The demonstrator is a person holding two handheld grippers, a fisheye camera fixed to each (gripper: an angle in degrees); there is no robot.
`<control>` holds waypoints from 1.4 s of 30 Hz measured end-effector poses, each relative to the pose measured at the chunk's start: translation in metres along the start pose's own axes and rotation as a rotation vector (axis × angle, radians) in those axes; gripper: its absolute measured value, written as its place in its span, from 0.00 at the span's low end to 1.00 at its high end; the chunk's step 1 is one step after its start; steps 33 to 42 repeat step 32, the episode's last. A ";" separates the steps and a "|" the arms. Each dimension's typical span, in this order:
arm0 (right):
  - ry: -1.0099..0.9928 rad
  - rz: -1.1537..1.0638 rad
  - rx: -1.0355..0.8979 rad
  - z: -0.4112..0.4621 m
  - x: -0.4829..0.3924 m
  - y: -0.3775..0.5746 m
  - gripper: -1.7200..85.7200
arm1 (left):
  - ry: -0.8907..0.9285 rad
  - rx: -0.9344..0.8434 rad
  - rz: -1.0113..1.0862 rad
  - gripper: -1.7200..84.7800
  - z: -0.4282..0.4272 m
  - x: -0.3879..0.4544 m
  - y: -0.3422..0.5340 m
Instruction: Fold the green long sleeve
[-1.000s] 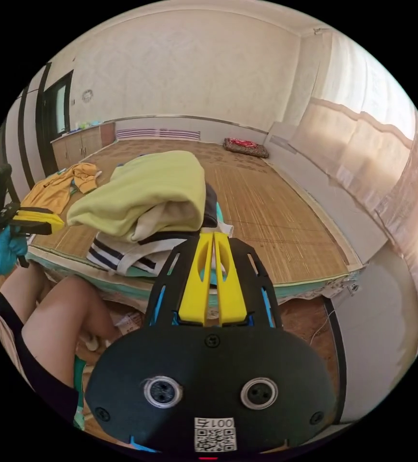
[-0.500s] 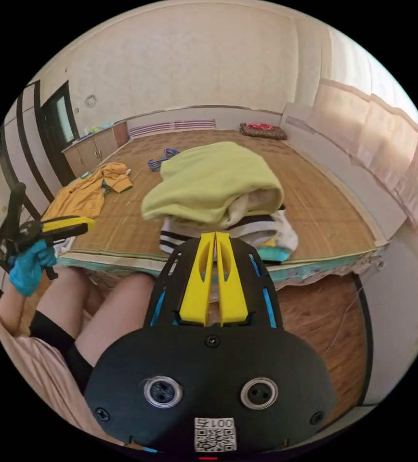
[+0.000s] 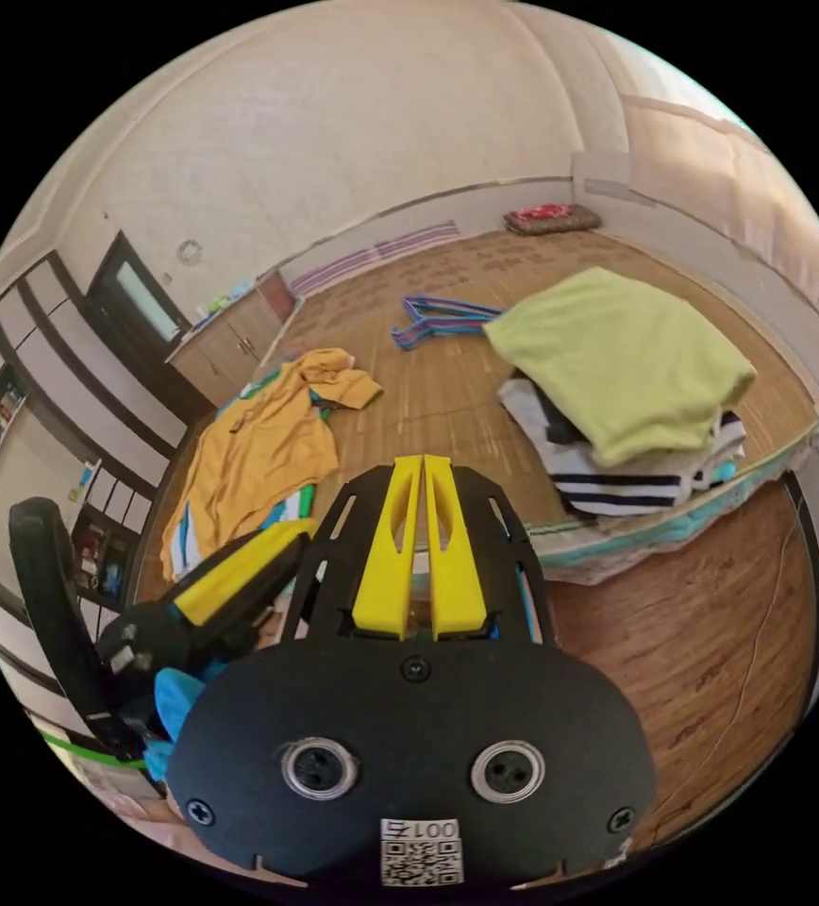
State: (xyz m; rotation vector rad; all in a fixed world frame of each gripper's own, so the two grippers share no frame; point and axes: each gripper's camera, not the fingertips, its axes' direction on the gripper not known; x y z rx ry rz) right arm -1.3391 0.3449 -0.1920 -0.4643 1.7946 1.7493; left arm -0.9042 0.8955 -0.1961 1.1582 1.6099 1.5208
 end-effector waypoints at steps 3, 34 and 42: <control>-0.084 -0.053 0.017 -0.009 -0.042 -0.001 0.03 | -0.021 0.031 -0.083 0.01 -0.014 0.001 0.010; -0.189 -0.351 -0.101 0.045 -0.211 0.016 0.03 | -0.208 0.216 -0.117 0.00 -0.033 -0.007 0.073; -0.189 -0.351 -0.101 0.045 -0.211 0.016 0.03 | -0.208 0.216 -0.117 0.00 -0.033 -0.007 0.073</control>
